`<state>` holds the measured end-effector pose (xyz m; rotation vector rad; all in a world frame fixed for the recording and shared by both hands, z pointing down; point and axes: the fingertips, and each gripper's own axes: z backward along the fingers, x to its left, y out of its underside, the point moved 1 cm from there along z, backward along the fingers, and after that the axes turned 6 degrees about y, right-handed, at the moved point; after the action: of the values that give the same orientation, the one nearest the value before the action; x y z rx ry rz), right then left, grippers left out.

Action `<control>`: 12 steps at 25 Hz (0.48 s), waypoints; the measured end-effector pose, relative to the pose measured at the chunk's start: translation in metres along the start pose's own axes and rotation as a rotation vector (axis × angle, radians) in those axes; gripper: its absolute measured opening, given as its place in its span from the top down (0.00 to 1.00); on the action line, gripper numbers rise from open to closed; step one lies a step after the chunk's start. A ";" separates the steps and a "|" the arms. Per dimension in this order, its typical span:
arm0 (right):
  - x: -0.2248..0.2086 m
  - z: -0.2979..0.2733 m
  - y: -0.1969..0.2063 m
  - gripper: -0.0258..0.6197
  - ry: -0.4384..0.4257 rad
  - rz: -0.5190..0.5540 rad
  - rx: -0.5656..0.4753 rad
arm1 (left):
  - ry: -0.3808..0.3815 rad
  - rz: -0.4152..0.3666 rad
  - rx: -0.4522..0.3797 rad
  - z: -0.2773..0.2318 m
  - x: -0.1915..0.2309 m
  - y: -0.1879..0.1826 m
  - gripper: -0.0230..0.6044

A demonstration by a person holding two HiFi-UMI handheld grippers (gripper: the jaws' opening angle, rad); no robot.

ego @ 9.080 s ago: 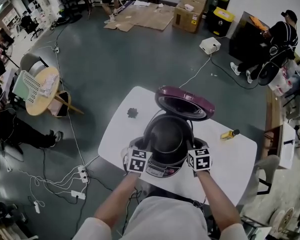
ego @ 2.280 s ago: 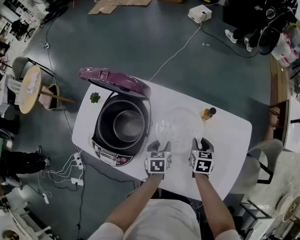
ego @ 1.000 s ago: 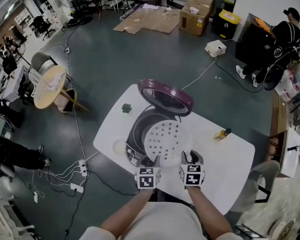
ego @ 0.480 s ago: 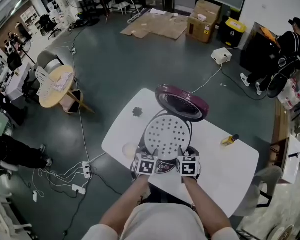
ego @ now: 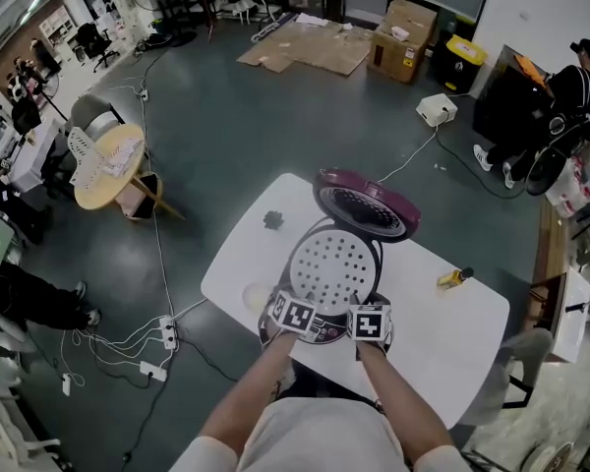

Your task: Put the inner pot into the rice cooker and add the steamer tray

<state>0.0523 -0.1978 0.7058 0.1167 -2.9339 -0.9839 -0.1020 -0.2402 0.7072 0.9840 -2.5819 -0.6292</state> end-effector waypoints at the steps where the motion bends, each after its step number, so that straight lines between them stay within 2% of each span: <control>1: 0.001 0.000 0.001 0.68 0.001 0.004 0.006 | 0.005 0.001 0.011 -0.002 0.000 0.003 0.62; 4: 0.005 -0.004 0.006 0.67 -0.002 0.003 0.020 | 0.004 -0.018 0.032 -0.008 0.001 0.007 0.61; 10: 0.004 -0.006 0.007 0.68 0.013 -0.041 0.050 | -0.054 -0.104 0.066 -0.018 0.010 0.008 0.54; 12: 0.004 -0.007 0.007 0.68 0.013 -0.044 0.051 | -0.081 -0.151 0.068 -0.021 0.013 0.007 0.48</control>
<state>0.0489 -0.1968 0.7163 0.1902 -2.9573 -0.9099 -0.1062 -0.2505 0.7307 1.2088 -2.6320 -0.6350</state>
